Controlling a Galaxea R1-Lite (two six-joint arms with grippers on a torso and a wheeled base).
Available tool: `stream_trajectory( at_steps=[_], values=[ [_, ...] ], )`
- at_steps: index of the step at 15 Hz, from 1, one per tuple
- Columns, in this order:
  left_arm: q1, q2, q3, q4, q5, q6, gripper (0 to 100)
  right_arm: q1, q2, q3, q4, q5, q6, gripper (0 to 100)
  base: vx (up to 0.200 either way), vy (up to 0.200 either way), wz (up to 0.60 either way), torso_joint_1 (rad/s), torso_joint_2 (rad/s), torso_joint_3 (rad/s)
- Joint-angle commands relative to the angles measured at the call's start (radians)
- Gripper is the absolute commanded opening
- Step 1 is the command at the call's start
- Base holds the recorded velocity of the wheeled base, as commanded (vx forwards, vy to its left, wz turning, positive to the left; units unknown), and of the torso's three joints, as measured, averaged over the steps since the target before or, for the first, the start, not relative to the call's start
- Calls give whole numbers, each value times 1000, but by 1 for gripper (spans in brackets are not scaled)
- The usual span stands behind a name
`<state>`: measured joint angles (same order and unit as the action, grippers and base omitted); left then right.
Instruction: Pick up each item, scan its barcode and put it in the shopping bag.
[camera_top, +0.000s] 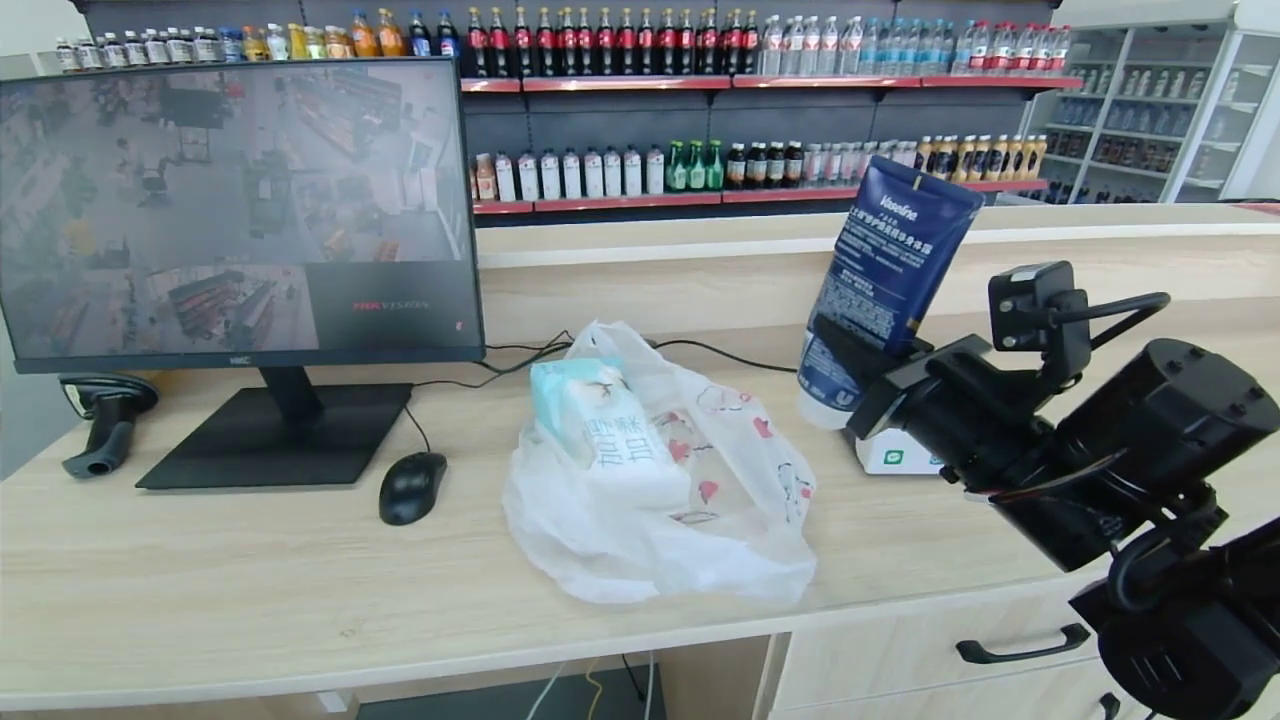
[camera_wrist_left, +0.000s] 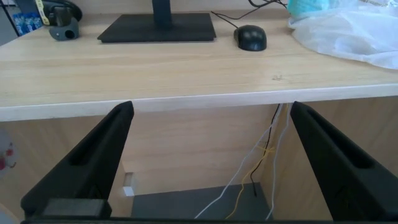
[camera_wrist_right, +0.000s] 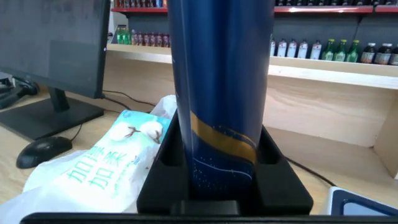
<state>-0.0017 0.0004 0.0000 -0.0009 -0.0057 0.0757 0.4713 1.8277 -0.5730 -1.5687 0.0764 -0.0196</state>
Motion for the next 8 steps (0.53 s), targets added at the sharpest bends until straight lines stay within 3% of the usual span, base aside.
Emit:
stream_trajectory(
  at_steps=[1,4,8],
  values=[
    [0,0,0,-1,0,-1,100,3,-5,1,-2,2,0,0,0,0,0,0,0,0],
    [0,0,0,1,0,-1,100,4,-4,-2,-2,2,0,0,0,0,0,0,0,0],
    [0,0,0,-1,0,1,100,6,1,-8,-2,2,0,0,0,0,600,0,2,5]
  ],
)
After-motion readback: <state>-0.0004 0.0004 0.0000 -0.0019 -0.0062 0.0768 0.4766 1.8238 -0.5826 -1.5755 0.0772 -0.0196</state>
